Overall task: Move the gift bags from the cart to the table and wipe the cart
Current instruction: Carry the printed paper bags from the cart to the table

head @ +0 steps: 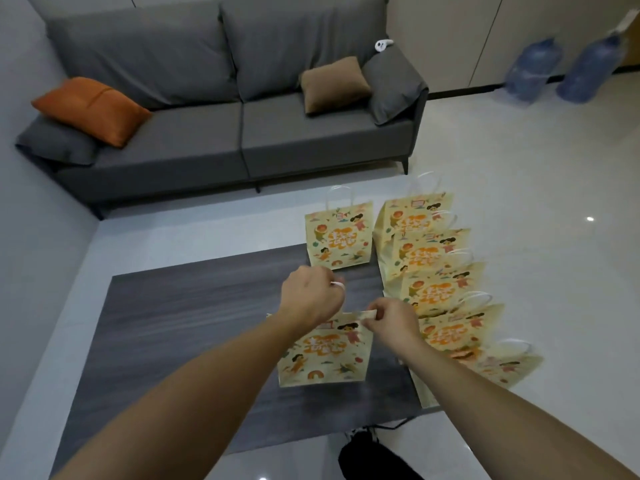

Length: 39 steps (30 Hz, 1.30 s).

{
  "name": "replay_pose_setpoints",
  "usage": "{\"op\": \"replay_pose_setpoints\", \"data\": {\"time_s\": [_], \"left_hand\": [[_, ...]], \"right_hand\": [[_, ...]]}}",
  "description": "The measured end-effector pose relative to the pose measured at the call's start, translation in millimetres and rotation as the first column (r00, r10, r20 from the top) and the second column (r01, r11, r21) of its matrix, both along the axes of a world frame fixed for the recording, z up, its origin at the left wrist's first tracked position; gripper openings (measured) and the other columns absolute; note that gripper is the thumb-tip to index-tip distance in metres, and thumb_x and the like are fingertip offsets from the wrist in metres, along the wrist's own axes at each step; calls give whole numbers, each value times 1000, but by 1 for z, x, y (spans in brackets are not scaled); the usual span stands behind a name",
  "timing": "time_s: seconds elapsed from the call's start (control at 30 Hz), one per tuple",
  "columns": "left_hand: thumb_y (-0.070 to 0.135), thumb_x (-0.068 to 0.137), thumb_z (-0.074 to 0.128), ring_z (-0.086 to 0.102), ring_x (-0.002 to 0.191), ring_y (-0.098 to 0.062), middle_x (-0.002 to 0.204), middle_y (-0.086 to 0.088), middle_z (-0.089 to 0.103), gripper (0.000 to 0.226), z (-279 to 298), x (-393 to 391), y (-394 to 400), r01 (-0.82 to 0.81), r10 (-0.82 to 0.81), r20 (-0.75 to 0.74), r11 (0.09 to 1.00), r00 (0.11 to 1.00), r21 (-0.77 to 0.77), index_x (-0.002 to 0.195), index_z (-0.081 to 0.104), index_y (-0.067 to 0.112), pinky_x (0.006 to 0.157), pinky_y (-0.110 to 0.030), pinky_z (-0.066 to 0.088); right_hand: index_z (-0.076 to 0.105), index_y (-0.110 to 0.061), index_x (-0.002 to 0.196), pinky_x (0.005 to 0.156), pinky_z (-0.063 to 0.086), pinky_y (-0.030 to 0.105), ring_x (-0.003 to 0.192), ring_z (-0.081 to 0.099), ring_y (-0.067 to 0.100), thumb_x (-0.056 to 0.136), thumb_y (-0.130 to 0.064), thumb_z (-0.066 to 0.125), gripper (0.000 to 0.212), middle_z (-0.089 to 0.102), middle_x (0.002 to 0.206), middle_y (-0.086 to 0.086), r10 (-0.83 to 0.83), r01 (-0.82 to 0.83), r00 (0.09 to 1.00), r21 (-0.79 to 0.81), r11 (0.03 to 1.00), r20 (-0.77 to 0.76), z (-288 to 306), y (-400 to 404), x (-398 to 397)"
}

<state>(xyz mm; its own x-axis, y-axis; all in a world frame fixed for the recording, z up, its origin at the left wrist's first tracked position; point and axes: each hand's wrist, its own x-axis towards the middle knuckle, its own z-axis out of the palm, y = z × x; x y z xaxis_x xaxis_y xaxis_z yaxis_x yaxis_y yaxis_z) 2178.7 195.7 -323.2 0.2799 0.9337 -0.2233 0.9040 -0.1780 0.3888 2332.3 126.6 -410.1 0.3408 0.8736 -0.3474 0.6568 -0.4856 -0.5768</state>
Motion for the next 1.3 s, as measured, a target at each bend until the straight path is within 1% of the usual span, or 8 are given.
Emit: {"op": "replay_pose_setpoints", "data": {"time_s": [0.3, 0.5, 0.7, 0.8, 0.9, 1.07, 1.2, 1.3], "left_hand": [[42, 98, 51, 62, 80, -24, 87, -6, 71, 36, -32, 61, 101, -20, 25, 52, 995, 998, -102, 93, 75, 16, 68, -36, 53], [41, 101, 54, 56, 76, -21, 71, 3, 58, 42, -60, 91, 152, -60, 73, 81, 987, 994, -146, 64, 52, 23, 58, -29, 34], [35, 101, 55, 57, 72, -22, 72, 1, 63, 36, -86, 116, 167, -31, 50, 123, 988, 991, -149, 67, 54, 22, 55, -31, 36], [38, 99, 58, 60, 73, -22, 77, -4, 68, 32, -87, 126, 173, 18, 0, 135, 991, 991, -134, 76, 63, 16, 62, -35, 46], [31, 95, 66, 60, 83, -22, 88, -3, 68, 13, -87, 125, 176, 52, -38, 92, 986, 995, -158, 97, 69, 19, 66, -33, 45], [19, 86, 74, 60, 98, -22, 115, -4, 65, 50, -72, 108, 176, 203, -207, -8, 964, 978, -171, 134, 59, 23, 74, -32, 50], [28, 83, 79, 56, 119, -24, 135, -5, 60, 67, -50, 88, 170, 240, -247, -23, 957, 969, -163, 144, 50, 23, 95, -36, 50], [32, 85, 78, 53, 124, -24, 137, -3, 59, 67, -26, 69, 160, 258, -259, -6, 961, 966, -99, 145, 49, 24, 98, -37, 45]], "right_hand": [[77, -19, 96, 73, 49, 30, 90, 66, 23, 92, -19, 68, 9, 73, 93, 2, -55, 55, 998, 1, 998, 12, -23, 115, 60], [74, -17, 113, 78, 50, 32, 97, 65, 26, 96, -21, 62, 21, 73, 107, 6, -68, 68, 998, 1, 998, 13, -43, 167, 92], [70, -17, 124, 81, 43, 29, 107, 63, 28, 99, -21, 56, 28, 71, 118, 8, -93, 94, 996, -59, 994, 13, -58, 184, 107], [68, -16, 127, 84, 46, 31, 108, 63, 28, 99, -21, 58, 31, 70, 121, 7, -105, 105, 994, -52, 993, 7, -60, 182, 112], [63, -15, 134, 90, 48, 36, 113, 62, 31, 97, -23, 59, 38, 68, 125, 10, -98, 98, 995, -29, 995, -15, -57, 177, 112], [55, -19, 142, 86, 50, 37, 109, 63, 31, 95, -31, 64, 49, 69, 118, 8, -122, 117, 992, -100, 988, -43, -41, 166, 110], [54, -23, 144, 83, 48, 32, 112, 62, 29, 91, -28, 69, 56, 68, 121, 7, -141, 137, 990, -120, 983, -23, -21, 151, 104], [52, -23, 145, 85, 48, 31, 114, 61, 29, 89, -28, 71, 59, 66, 126, 8, -170, 169, 985, -82, 982, -12, 4, 135, 92]]}}
